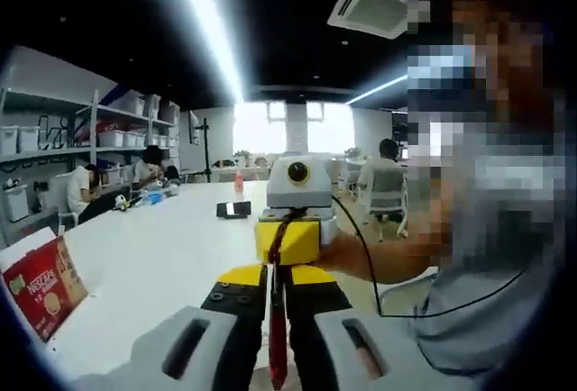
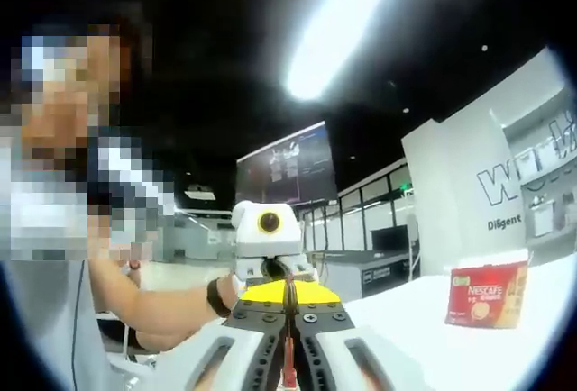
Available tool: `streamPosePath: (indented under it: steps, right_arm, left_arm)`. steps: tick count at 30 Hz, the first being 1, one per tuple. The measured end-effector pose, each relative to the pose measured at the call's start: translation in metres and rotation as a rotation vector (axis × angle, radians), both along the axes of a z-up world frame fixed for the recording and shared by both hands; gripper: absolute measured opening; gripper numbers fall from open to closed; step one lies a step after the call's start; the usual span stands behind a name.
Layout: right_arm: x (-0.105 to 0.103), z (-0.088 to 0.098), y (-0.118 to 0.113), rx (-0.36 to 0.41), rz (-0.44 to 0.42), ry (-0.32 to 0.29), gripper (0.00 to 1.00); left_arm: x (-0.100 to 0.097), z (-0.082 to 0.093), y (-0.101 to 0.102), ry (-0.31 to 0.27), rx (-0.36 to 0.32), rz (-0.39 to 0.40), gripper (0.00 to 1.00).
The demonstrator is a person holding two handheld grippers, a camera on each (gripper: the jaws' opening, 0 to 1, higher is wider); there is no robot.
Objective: Tear open the coffee pouch, take out the coffee, and pour the coffee from the pouch into the cup
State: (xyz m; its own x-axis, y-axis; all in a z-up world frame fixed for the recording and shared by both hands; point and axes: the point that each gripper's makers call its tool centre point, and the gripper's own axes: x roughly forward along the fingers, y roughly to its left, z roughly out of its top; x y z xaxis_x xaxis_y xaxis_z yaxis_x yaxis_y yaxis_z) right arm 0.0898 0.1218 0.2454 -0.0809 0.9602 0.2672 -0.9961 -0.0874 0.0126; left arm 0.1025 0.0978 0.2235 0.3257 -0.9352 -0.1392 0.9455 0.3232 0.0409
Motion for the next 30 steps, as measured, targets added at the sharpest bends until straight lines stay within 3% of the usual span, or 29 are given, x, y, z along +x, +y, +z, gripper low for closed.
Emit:
streamPosePath:
  steps: [9,21,30]
  right_arm:
    - [0.002,0.009,-0.01,0.007,-0.007,0.02,0.0]
    - [0.005,0.015,-0.012,0.013,-0.021,0.026,0.0]
    - [0.004,0.02,-0.012,0.024,-0.023,0.022,0.0]
  left_arm:
    - [-0.005,-0.017,0.003,0.001,-0.041,-0.014,0.03]
    - [-0.013,-0.051,0.018,0.053,-0.034,0.024,0.03]
    - [-0.014,-0.059,0.023,0.064,-0.012,0.042,0.03]
